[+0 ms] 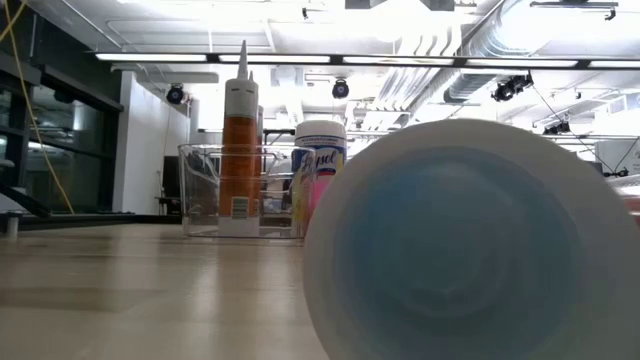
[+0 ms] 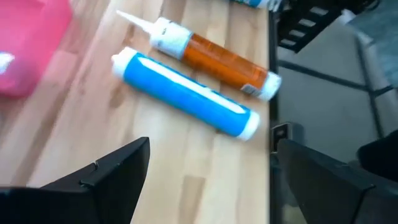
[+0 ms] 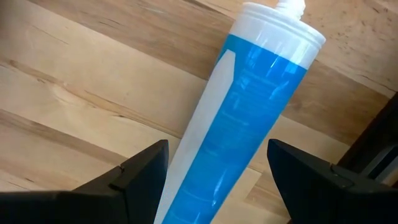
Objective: Pick & place silicon tubes, Sealant and Lysol wipes
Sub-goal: Put the right blue sealant into the pink container
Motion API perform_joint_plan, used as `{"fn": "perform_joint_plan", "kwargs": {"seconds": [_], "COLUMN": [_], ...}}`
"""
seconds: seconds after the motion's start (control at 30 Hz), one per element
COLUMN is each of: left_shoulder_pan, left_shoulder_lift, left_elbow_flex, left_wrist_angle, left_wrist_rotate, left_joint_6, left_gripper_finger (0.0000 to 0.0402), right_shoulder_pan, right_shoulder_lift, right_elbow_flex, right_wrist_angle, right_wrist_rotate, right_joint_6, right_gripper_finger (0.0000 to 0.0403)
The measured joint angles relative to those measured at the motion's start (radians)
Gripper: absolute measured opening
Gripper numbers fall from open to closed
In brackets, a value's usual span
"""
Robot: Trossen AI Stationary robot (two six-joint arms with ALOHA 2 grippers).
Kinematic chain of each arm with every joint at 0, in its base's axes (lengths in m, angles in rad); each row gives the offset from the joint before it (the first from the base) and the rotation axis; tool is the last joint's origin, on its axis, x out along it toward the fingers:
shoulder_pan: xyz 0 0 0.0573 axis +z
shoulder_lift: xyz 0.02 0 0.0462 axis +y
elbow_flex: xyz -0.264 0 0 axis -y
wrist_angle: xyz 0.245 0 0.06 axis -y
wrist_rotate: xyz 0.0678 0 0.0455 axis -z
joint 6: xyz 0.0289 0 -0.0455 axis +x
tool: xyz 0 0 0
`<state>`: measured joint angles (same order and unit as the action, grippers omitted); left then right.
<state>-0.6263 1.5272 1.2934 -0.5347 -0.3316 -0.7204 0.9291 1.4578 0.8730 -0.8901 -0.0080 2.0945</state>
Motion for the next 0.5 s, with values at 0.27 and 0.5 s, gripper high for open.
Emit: {"fn": "perform_joint_plan", "kwargs": {"seconds": [0.27,0.5], "left_shoulder_pan": [-0.002,-0.002], "left_shoulder_lift": [-0.002,-0.002], "left_elbow_flex": [0.001,0.001], "left_wrist_angle": [-0.021,-0.014], "left_wrist_rotate": [-0.006,0.03], "left_joint_6": [0.017,0.01], "left_gripper_finger": [0.0346,0.0346], "right_shoulder_pan": [0.0,0.002], "right_shoulder_lift": [0.0,0.0], "right_elbow_flex": [0.0,0.0], "right_wrist_angle": [0.01,0.018], "right_wrist_rotate": [-0.034,-0.052], "right_joint_6": [0.022,0.034], "right_gripper_finger": [0.0269,0.0269]}}
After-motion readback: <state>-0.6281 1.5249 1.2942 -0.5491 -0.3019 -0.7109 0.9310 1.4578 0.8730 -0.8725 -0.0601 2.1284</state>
